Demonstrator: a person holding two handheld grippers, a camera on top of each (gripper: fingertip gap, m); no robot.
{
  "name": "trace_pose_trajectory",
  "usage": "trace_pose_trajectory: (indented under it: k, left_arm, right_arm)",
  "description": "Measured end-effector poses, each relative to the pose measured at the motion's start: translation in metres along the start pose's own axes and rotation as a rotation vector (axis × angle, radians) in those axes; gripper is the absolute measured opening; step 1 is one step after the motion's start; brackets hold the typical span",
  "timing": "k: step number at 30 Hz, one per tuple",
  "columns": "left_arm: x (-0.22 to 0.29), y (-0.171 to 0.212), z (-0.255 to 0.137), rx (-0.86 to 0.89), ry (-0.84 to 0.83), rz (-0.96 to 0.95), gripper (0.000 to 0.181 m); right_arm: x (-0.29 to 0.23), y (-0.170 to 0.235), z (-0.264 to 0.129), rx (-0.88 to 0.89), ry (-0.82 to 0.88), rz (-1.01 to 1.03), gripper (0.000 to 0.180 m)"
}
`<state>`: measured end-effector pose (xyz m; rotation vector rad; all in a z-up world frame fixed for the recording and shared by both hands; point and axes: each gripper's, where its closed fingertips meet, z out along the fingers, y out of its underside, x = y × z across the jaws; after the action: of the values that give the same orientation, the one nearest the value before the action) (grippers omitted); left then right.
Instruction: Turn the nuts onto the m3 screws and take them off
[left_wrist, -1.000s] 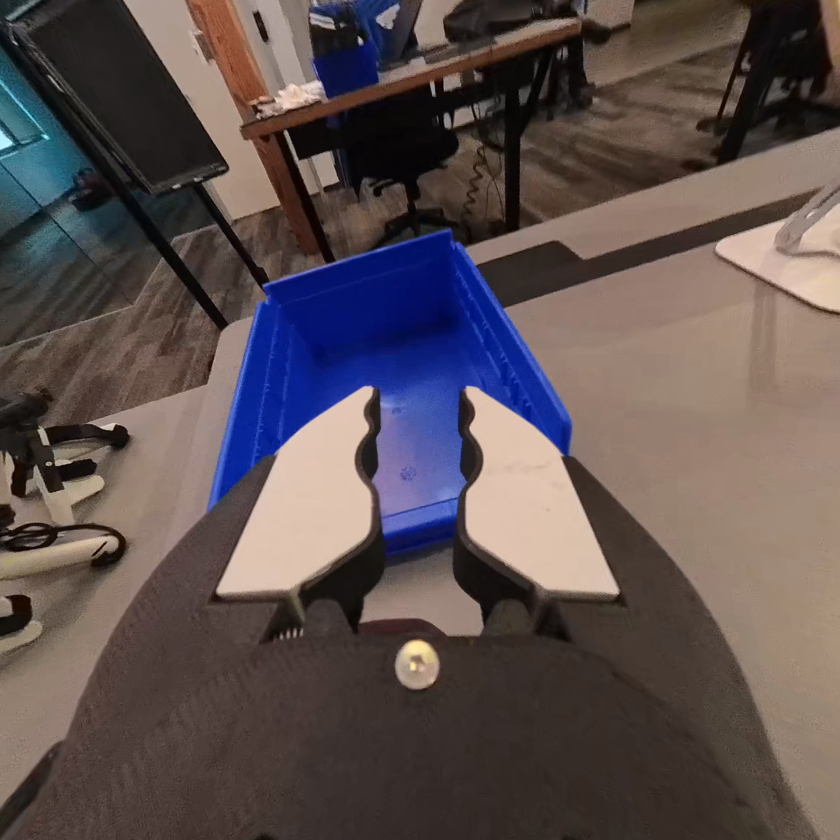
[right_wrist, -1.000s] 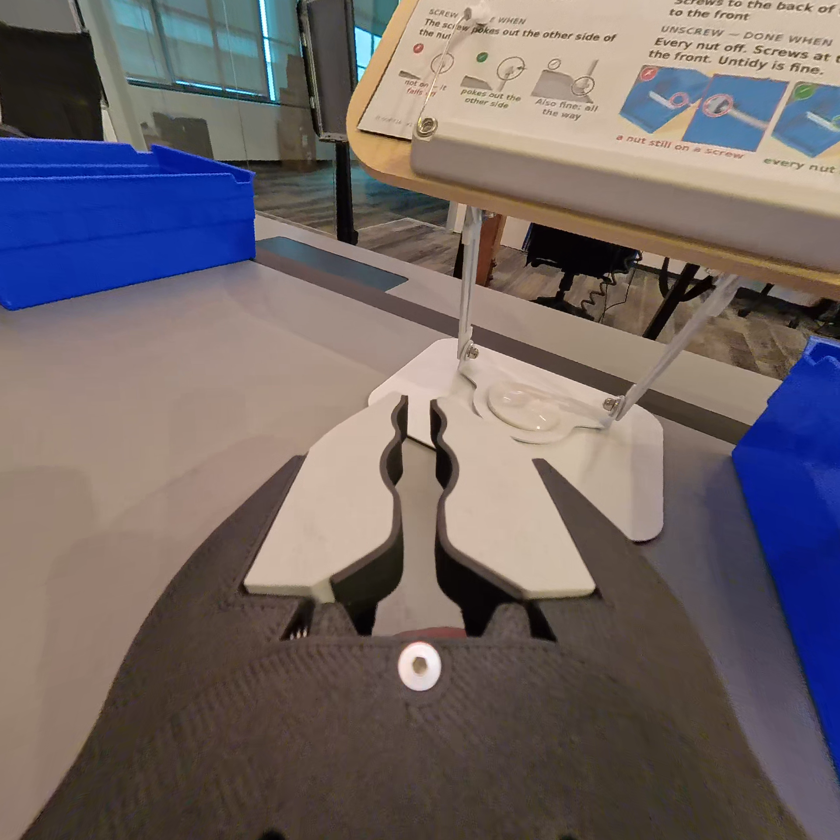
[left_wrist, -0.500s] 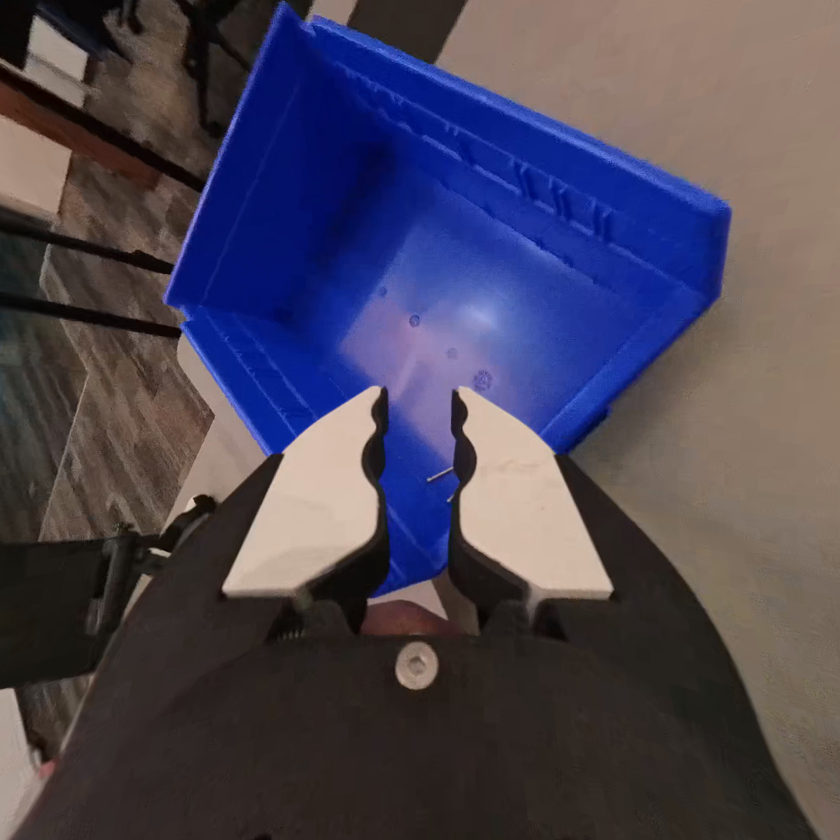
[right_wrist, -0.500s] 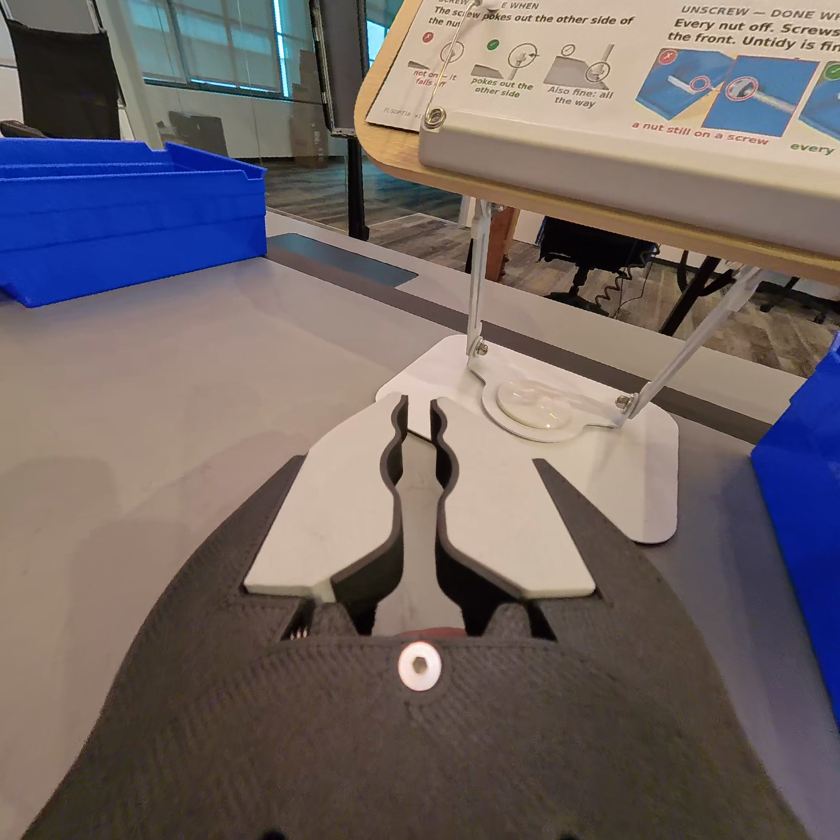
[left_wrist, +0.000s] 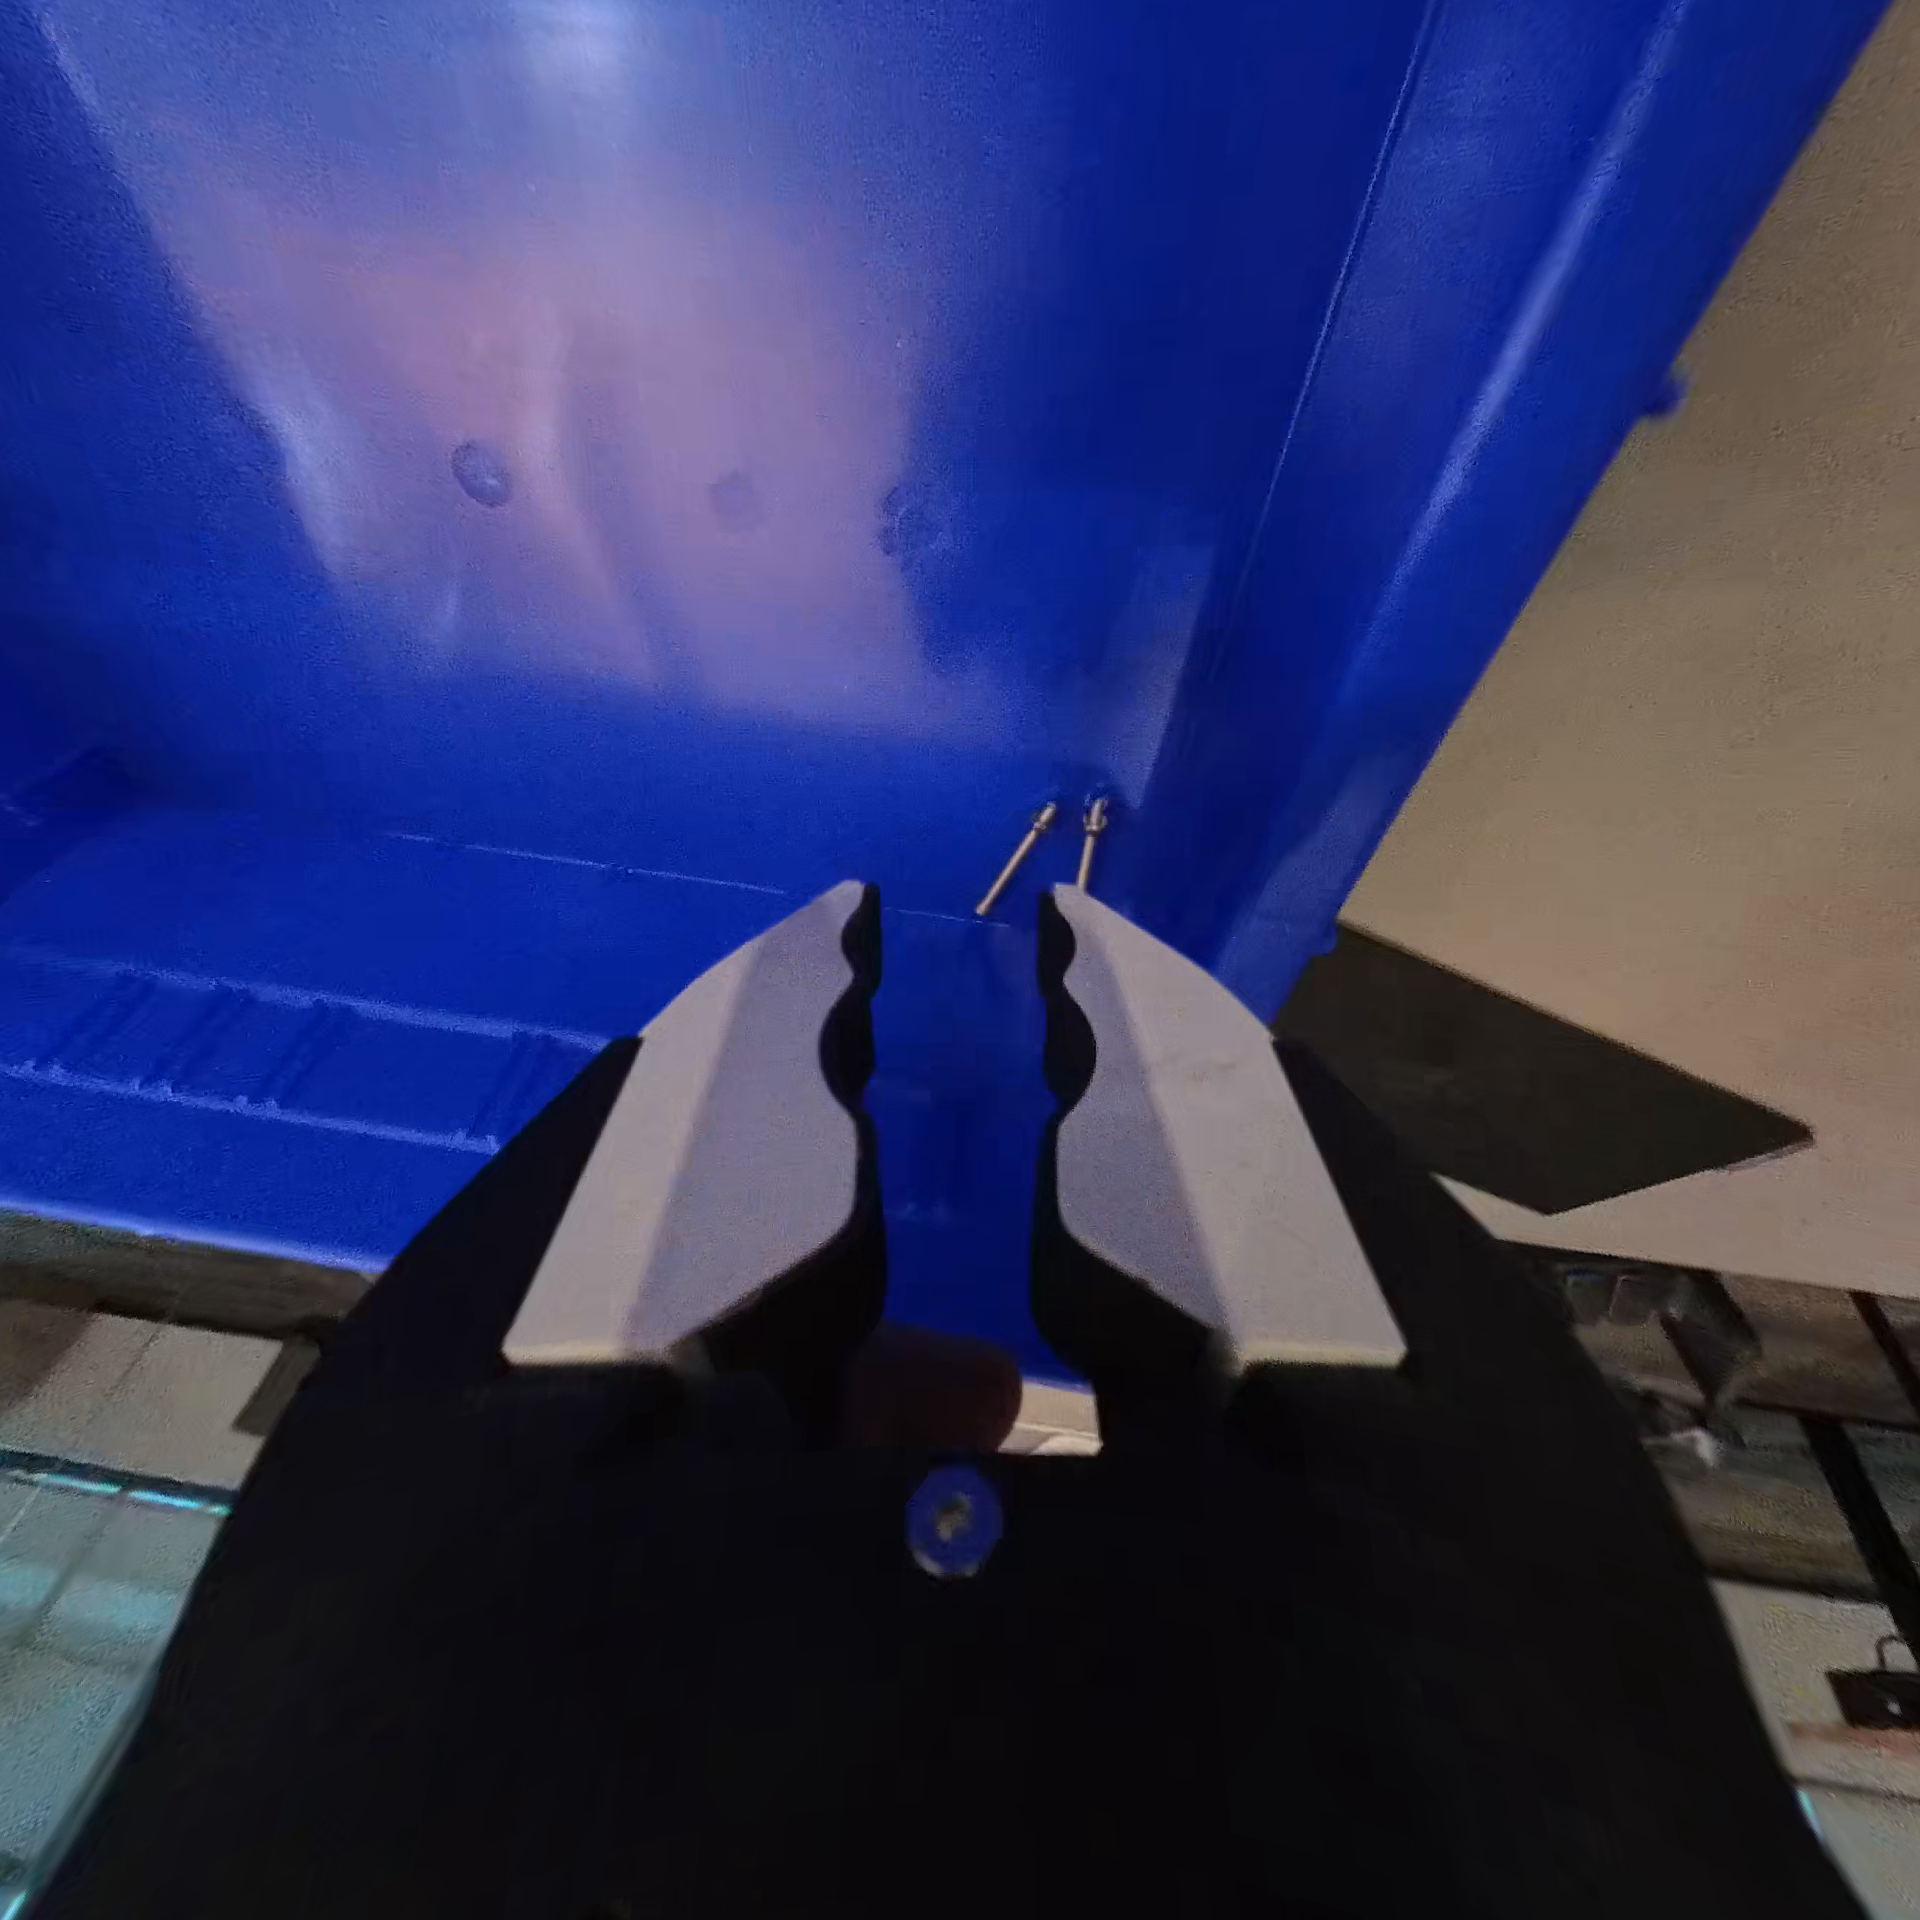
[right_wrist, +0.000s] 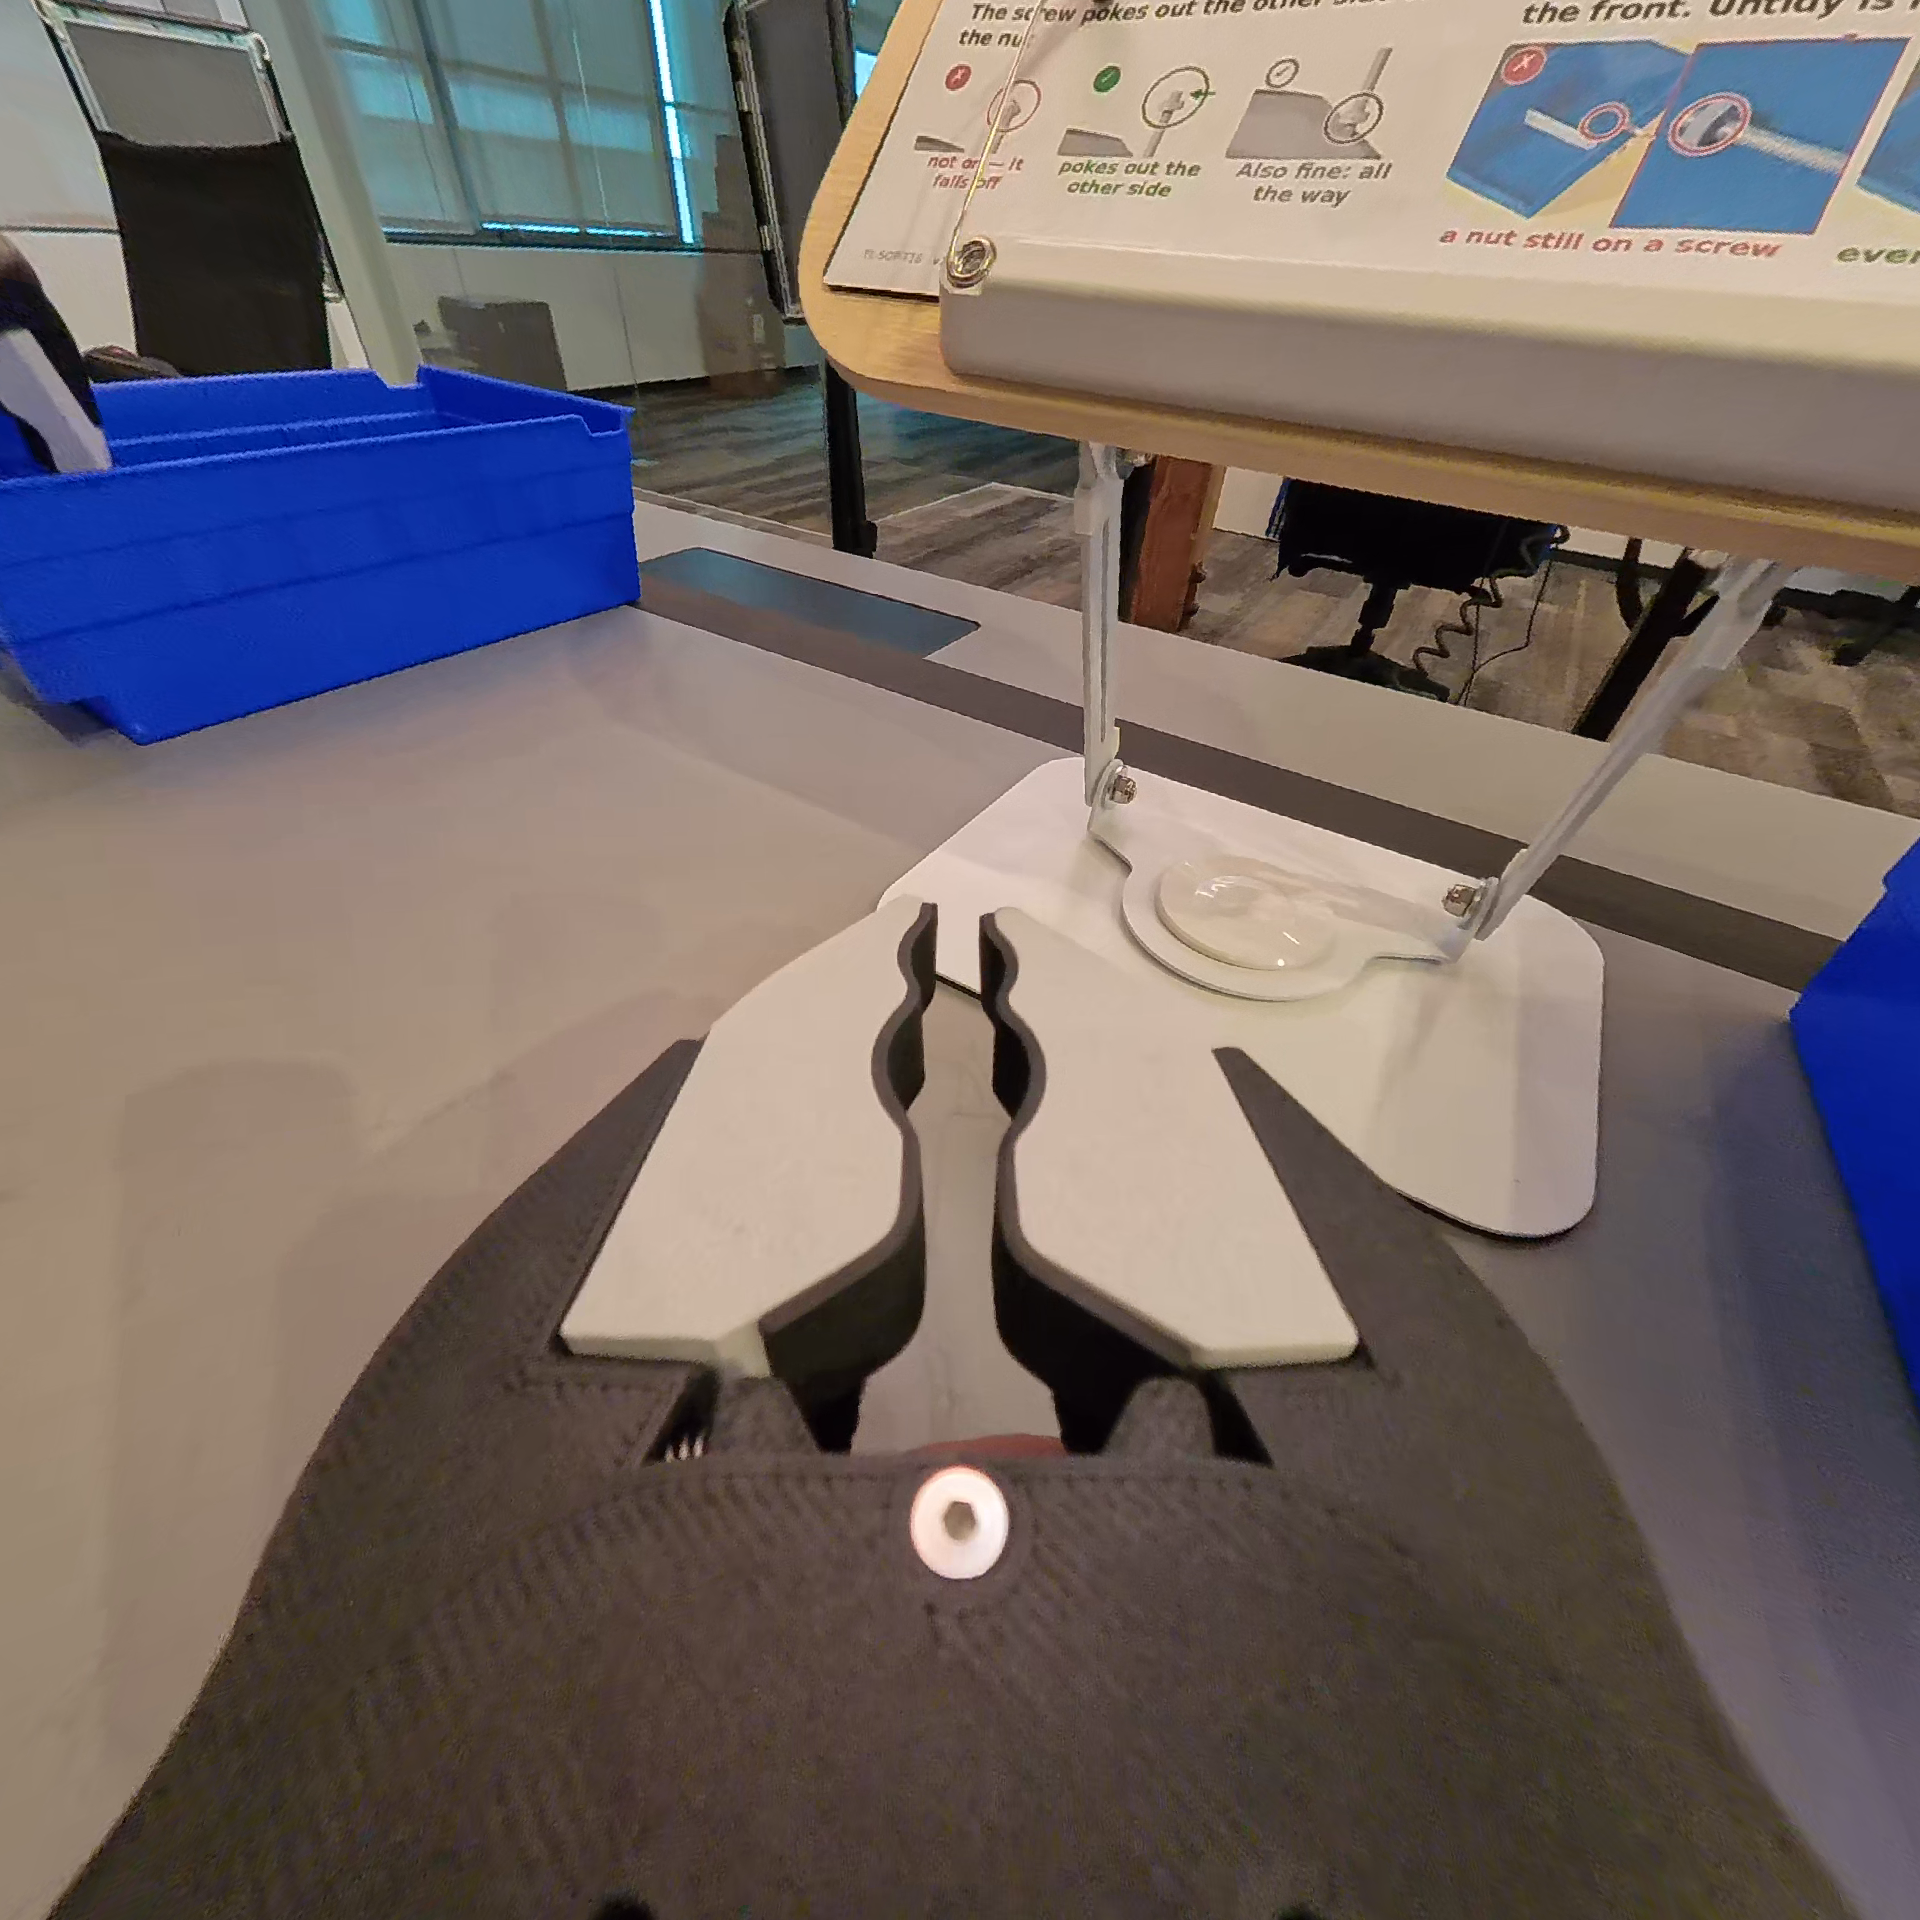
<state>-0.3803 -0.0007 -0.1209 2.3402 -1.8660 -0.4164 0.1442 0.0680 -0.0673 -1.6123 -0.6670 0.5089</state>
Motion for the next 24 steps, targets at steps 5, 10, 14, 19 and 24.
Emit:
trace_pose_trajectory:
  k: [5, 10, 14, 19, 24]
  left_arm:
    - [0.005, 0.013, 0.017, -0.117, 0.044, 0.085, 0.034]
    - [0.007, 0.015, 0.030, -0.117, 0.070, 0.089, 0.034]
    - [0.006, 0.019, 0.040, -0.149, 0.076, 0.102, 0.029]
    - [0.005, 0.020, 0.044, -0.164, 0.103, 0.094, 0.024]
    - [0.001, 0.024, 0.047, -0.182, 0.127, 0.074, 0.003]
  right_arm:
    - [0.001, 0.000, 0.000, -0.002, -0.013, 0.020, 0.007]
    - [0.001, 0.000, 0.000, 0.000, -0.021, 0.036, 0.006]
    - [0.001, 0.000, 0.000, 0.002, -0.024, 0.040, 0.006]
    - [0.002, -0.001, 0.000, 0.004, -0.026, 0.045, 0.006]
    - [0.002, -0.001, -0.001, 0.008, -0.028, 0.051, 0.006]
